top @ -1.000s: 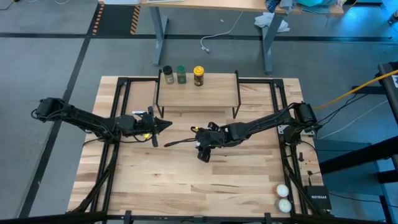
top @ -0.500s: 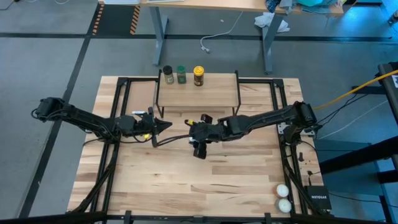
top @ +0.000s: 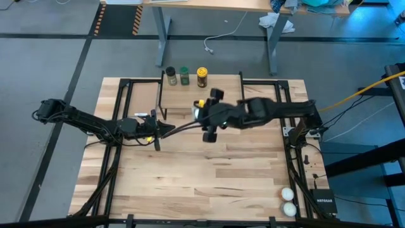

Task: Shelf spices
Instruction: Put the white seasoning bottle on the shelf

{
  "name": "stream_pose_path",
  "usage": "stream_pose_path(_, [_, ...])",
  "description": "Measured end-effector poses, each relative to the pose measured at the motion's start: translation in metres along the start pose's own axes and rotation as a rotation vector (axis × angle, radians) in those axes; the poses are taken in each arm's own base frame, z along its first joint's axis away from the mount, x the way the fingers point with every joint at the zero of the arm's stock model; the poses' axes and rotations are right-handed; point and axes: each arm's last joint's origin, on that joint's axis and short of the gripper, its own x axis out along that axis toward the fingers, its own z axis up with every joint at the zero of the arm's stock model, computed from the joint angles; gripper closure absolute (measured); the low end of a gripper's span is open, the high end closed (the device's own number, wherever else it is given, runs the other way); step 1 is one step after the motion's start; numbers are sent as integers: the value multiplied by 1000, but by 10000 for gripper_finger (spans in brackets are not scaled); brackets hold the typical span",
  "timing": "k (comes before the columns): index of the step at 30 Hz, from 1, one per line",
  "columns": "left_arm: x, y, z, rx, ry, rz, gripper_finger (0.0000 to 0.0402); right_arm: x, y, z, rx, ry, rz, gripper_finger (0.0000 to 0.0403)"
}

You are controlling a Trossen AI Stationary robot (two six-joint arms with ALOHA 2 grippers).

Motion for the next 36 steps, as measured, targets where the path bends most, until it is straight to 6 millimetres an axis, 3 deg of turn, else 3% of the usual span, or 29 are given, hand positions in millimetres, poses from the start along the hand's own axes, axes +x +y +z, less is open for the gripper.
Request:
stream_pose_path(9, [-1,-2,0,-7,1,-13,402,-61,-36,20,-139,-51,-96,194])
stream_pose_path(14, [-1,-2,0,-8,-2,-13,401,-94,-57,18,-172,-128,-149,194])
stream_pose_path(25, [-1,-2,0,-7,0,-13,402,-176,-111,-6,-44,-246,-278,194])
stream_pose_path(36, [-1,-2,0,-11,0,-13,401,-220,-157,-32,-7,-280,-431,194])
